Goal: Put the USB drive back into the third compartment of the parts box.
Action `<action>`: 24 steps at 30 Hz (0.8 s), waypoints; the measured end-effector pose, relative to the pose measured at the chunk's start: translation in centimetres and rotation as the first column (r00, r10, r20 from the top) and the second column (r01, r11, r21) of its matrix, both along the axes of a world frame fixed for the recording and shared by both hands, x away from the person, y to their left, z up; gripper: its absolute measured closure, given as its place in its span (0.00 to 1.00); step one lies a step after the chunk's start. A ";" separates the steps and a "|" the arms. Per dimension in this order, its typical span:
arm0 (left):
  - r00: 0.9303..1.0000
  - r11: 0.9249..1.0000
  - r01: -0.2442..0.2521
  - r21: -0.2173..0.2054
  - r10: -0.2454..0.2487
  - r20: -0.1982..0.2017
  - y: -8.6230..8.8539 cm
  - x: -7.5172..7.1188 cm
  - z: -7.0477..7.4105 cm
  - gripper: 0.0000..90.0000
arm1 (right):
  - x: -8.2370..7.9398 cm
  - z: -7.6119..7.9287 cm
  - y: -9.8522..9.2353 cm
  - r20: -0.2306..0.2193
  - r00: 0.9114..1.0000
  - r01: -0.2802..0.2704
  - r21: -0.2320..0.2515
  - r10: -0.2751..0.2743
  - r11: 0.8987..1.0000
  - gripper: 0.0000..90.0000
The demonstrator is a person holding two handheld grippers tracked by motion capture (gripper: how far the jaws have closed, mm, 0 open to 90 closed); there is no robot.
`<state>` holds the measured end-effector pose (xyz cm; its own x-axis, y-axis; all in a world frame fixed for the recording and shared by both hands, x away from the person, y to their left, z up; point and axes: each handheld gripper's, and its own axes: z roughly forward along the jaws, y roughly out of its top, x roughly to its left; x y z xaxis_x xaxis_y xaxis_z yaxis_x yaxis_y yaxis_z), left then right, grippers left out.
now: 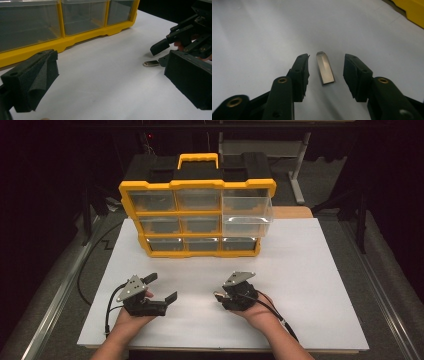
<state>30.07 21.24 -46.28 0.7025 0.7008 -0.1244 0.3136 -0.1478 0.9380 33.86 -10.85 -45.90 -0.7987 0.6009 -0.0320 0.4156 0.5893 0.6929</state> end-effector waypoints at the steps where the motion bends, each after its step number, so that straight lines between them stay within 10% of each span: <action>1: 1.000 1.000 0.000 -0.002 0.001 0.001 0.0 0.0 0.0 0.00 | 0.1 0.0 0.1 0.001 1.000 -0.006 -0.006 0.006 1.000 0.69; 24: 1.000 1.000 0.002 -0.004 -0.002 0.000 -0.1 -0.1 0.0 0.00 | 1.4 -0.5 1.1 -0.039 0.997 -0.066 -0.073 0.064 0.995 0.81</action>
